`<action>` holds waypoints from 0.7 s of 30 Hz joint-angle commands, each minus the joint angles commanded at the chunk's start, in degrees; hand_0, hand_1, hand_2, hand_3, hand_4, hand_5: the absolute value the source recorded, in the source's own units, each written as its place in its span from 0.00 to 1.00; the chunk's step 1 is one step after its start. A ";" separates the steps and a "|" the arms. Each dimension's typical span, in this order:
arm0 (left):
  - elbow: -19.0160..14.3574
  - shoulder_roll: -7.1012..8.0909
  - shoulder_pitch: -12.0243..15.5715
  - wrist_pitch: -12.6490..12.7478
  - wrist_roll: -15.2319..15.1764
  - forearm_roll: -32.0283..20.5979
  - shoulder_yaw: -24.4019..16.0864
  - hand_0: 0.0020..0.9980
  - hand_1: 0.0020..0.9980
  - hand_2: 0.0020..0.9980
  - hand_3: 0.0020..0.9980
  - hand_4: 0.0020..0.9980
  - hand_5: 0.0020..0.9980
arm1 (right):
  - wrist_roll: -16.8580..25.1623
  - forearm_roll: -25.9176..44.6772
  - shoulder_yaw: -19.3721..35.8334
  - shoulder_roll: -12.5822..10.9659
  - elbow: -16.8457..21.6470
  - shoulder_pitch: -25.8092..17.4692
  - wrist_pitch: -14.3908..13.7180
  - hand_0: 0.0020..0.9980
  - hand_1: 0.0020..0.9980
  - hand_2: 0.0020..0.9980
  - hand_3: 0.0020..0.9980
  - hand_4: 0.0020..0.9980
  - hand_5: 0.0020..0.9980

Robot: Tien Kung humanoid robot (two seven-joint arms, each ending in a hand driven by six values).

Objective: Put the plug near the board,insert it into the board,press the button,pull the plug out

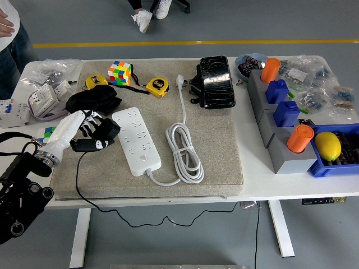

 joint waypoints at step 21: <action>3.25 1.54 -3.72 -1.98 -1.96 3.18 4.33 0.29 0.35 0.38 0.52 0.82 0.05 | -0.05 0.07 -0.33 -0.34 0.07 -0.07 -0.05 0.56 0.66 0.66 0.55 0.92 0.46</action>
